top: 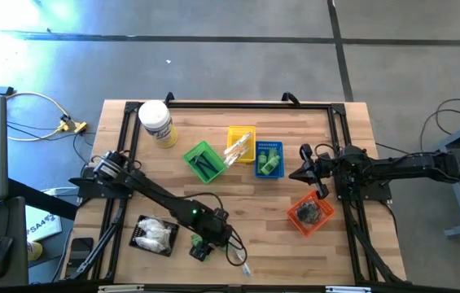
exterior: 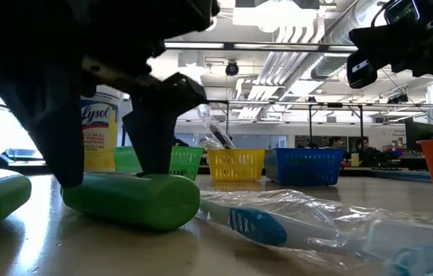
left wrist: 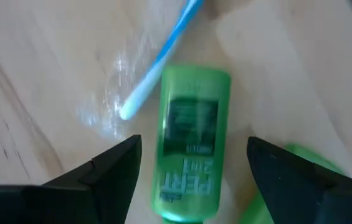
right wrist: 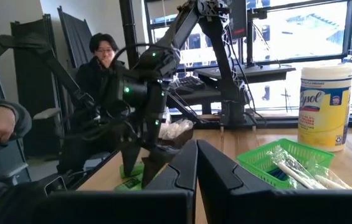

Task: Pick & Place Travel size toiletries
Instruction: Put the green shampoo into the blue basket

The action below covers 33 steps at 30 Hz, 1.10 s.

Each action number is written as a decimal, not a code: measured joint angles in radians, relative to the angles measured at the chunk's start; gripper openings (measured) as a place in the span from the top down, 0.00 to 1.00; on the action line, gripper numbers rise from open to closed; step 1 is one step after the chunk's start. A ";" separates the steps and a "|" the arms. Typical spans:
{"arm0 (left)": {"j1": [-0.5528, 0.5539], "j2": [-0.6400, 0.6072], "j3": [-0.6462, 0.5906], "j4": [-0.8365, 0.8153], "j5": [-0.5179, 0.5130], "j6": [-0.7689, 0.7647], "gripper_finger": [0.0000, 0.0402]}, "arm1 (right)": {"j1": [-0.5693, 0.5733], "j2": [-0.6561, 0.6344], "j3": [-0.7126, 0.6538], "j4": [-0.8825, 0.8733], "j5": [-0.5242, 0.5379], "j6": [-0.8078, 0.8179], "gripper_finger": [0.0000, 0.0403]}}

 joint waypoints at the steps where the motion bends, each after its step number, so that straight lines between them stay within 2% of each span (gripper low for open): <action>1: 0.000 0.004 0.000 -0.010 -0.002 -0.001 0.29 | 0.000 0.000 0.000 0.001 0.001 0.000 1.00; 9: -0.001 0.044 0.001 -0.008 -0.038 -0.007 0.29 | 0.000 0.000 0.000 0.000 0.004 0.000 1.00; 12: -0.001 0.045 0.000 -0.009 -0.035 -0.022 0.32 | 0.000 0.000 0.000 -0.001 0.004 0.000 1.00; 14: 0.000 0.045 0.000 -0.009 -0.034 -0.021 0.38 | 0.000 0.000 0.000 -0.001 0.004 0.000 1.00; 19: 0.001 0.046 0.000 -0.011 -0.031 0.003 0.63 | 0.000 0.000 0.000 -0.002 0.004 0.000 0.99; 21: 0.001 0.046 0.000 -0.010 -0.024 0.004 0.69 | 0.000 0.000 0.000 -0.002 0.004 0.000 0.99; 29: -0.003 0.006 -0.007 -0.040 -0.022 0.070 0.71 | 0.000 0.000 0.000 -0.003 0.004 0.000 0.99; 33: -0.001 -0.074 -0.004 -0.044 -0.104 0.113 0.71 | 0.000 0.000 0.000 -0.004 0.004 0.000 0.99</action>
